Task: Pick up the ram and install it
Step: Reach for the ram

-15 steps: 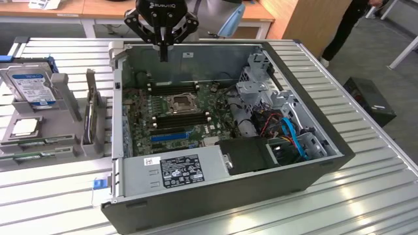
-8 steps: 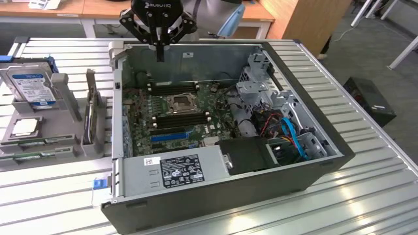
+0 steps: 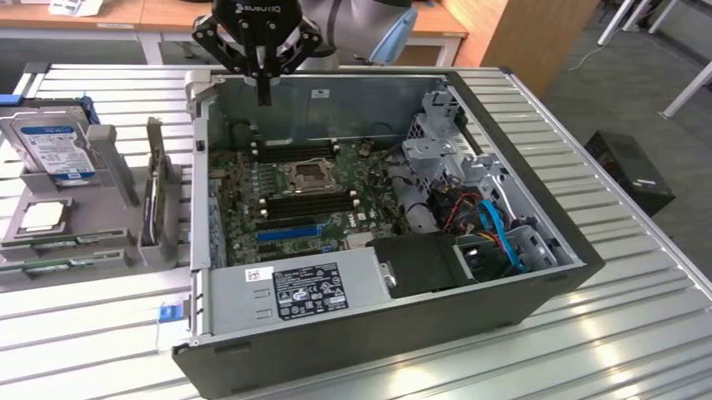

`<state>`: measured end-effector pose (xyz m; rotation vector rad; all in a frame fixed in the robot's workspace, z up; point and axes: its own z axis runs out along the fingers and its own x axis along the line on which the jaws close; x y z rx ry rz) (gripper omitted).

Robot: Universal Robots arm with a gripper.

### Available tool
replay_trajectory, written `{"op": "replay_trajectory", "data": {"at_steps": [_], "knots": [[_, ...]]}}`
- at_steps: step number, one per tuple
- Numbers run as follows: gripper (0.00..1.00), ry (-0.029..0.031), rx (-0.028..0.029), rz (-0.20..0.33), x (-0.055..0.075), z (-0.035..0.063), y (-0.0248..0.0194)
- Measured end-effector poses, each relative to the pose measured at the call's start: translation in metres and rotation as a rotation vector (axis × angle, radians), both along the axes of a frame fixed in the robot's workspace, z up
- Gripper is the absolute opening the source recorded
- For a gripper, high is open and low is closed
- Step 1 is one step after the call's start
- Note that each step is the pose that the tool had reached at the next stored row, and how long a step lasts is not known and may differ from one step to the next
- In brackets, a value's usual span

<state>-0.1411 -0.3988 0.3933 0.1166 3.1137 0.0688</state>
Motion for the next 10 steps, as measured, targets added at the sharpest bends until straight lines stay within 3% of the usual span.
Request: {"op": "replay_trajectory", "data": {"at_steps": [10], "knots": [[0.10,0.0000,0.0000,0.000,-0.015,0.0000,0.0000]]}}
